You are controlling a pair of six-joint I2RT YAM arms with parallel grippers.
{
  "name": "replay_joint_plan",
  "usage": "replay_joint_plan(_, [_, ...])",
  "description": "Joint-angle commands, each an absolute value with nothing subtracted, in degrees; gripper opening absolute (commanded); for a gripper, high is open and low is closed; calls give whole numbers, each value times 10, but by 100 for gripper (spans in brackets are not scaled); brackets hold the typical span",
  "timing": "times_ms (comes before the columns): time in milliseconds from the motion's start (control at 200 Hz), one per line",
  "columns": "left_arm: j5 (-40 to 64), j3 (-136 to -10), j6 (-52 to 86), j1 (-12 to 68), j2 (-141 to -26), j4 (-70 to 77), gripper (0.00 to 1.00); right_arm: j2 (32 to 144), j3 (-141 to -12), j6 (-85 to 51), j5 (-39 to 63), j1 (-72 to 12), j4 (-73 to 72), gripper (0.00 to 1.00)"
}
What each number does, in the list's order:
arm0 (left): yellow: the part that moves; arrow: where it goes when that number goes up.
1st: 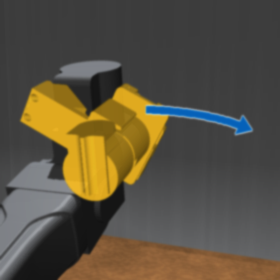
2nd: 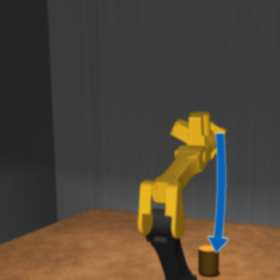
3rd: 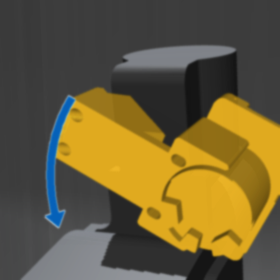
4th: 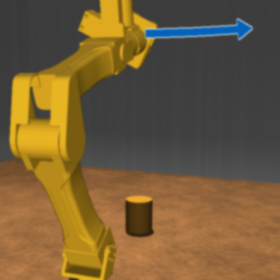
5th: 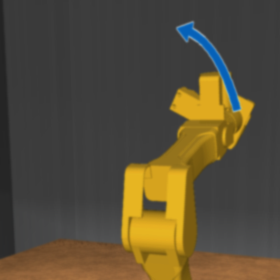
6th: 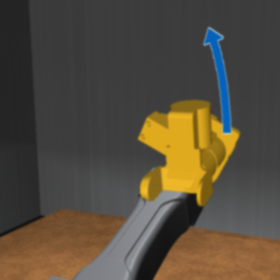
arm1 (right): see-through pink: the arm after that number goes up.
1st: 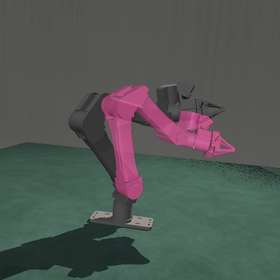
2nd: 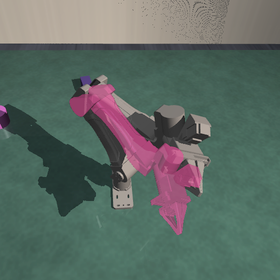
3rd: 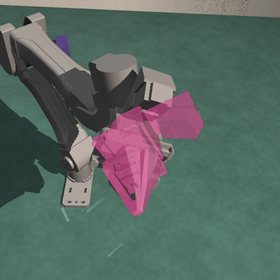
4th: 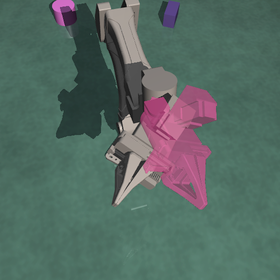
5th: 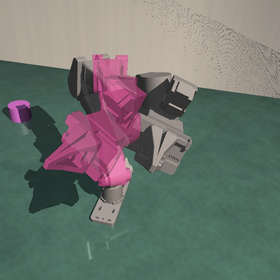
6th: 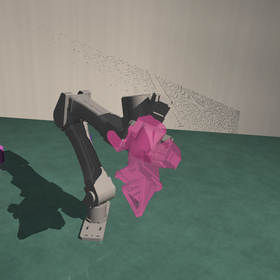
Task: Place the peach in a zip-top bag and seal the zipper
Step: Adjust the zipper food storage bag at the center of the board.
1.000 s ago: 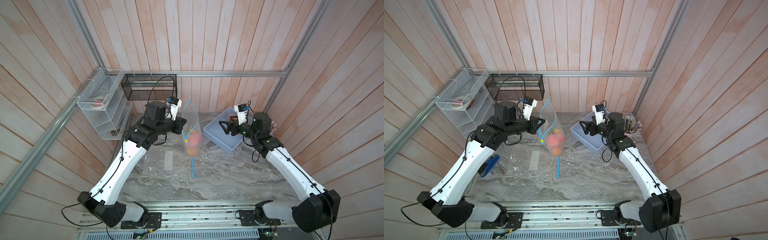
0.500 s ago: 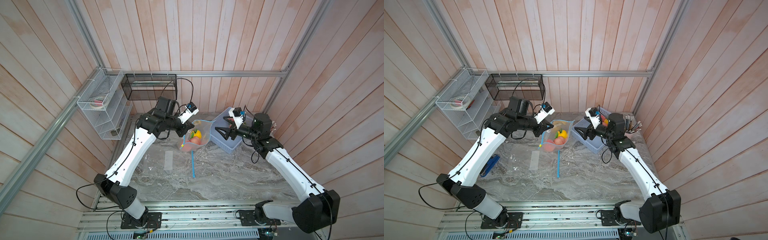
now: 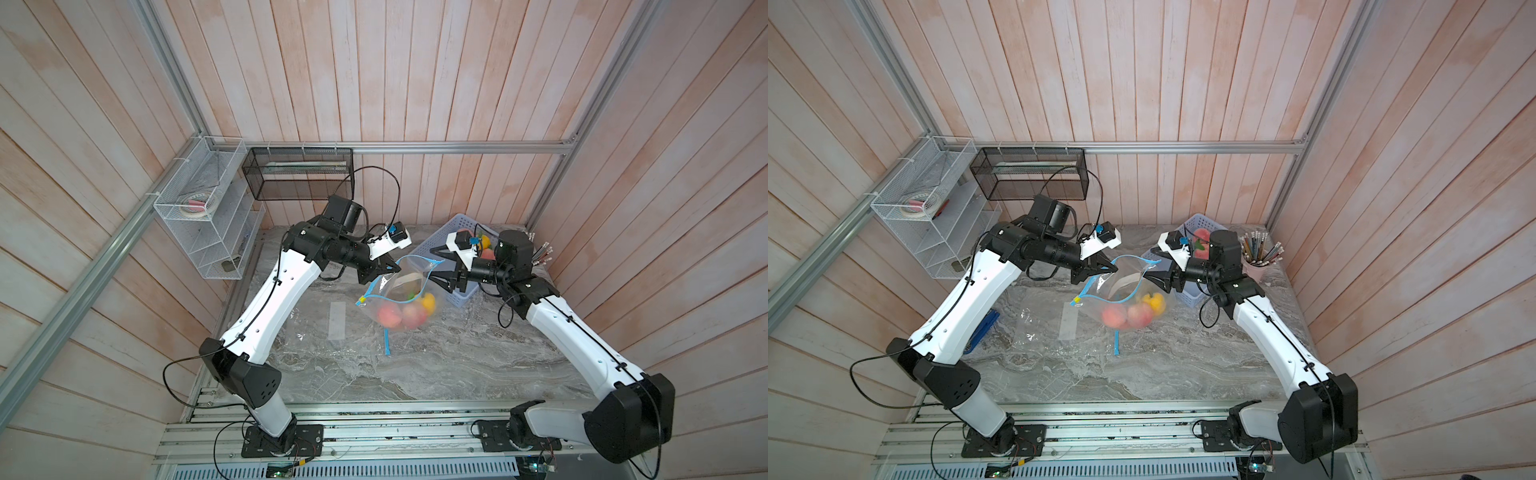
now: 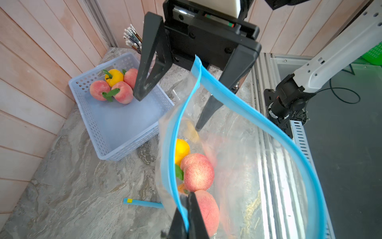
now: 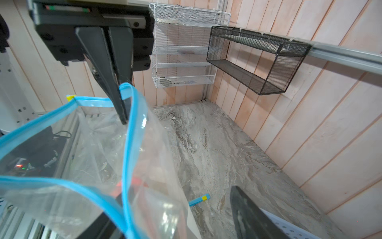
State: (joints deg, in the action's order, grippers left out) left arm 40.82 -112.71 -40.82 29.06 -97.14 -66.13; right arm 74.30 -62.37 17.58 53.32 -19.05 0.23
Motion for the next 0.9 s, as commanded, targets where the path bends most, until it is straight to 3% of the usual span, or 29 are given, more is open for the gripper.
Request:
replay_joint_plan(0, [438,-1132,-424,293,-990,-663,0,741,-585,168,576,-195,-7,64])
replay_joint_plan(55, [439,-1128,-422,293,-996,-656,0,733,-559,160,574,-196,-21,60])
replay_joint_plan(300, [441,-1133,-412,294,-1019,-640,0,682,-473,144,546,-192,-69,62])
replay_joint_plan(425, [449,-1135,-411,297,-1029,-637,0,684,-468,121,548,-193,-101,56])
replay_joint_plan(515, [454,-1142,-413,301,-1037,-637,0,687,-465,100,545,-194,-137,43])
replay_joint_plan(640, [458,-1171,-410,302,-1054,-647,0,685,-458,80,514,-193,-171,0])
replay_joint_plan(750, [456,-1180,-387,301,-1061,-632,0,670,-426,53,471,-193,-209,0])
replay_joint_plan(895, [449,-1168,-321,302,-1065,-579,9,645,-378,-11,415,-191,-282,0])
